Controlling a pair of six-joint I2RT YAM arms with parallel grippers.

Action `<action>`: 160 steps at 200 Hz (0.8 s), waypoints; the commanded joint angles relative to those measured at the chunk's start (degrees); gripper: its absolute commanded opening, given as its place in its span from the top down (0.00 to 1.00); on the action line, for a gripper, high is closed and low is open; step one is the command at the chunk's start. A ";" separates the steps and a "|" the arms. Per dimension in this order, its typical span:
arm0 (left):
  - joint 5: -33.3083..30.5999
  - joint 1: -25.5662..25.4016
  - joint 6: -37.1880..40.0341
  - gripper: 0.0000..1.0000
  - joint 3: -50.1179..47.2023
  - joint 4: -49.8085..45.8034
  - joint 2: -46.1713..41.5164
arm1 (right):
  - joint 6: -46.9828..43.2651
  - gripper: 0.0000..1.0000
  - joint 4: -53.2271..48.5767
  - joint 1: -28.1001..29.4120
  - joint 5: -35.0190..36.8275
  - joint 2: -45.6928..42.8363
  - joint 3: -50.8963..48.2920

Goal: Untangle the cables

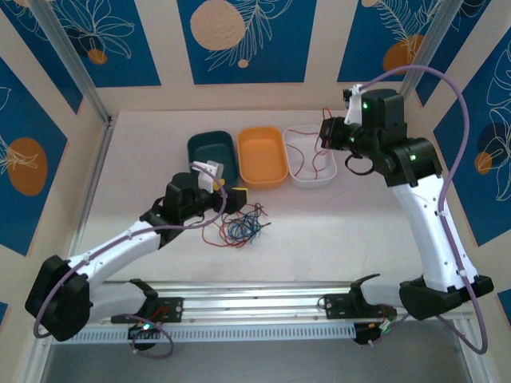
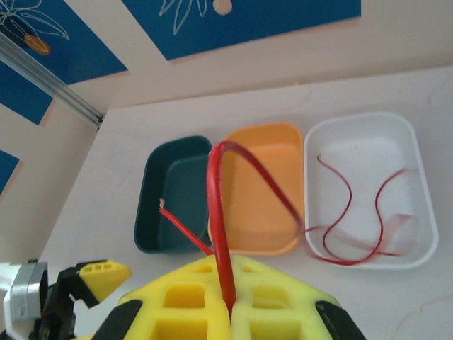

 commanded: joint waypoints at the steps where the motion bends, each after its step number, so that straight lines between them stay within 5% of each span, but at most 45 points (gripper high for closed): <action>1: 0.16 -0.24 1.60 0.00 -2.23 -1.15 -3.38 | -3.30 1.00 0.18 -0.96 -0.34 2.94 5.23; 44: -5.06 -0.22 2.65 0.00 -5.55 -7.15 -9.40 | -7.39 1.00 4.73 -3.62 6.98 10.21 9.72; 160: -14.56 -0.09 1.28 0.00 -12.03 -18.68 -26.08 | -6.84 1.00 9.10 -7.34 6.47 29.18 17.31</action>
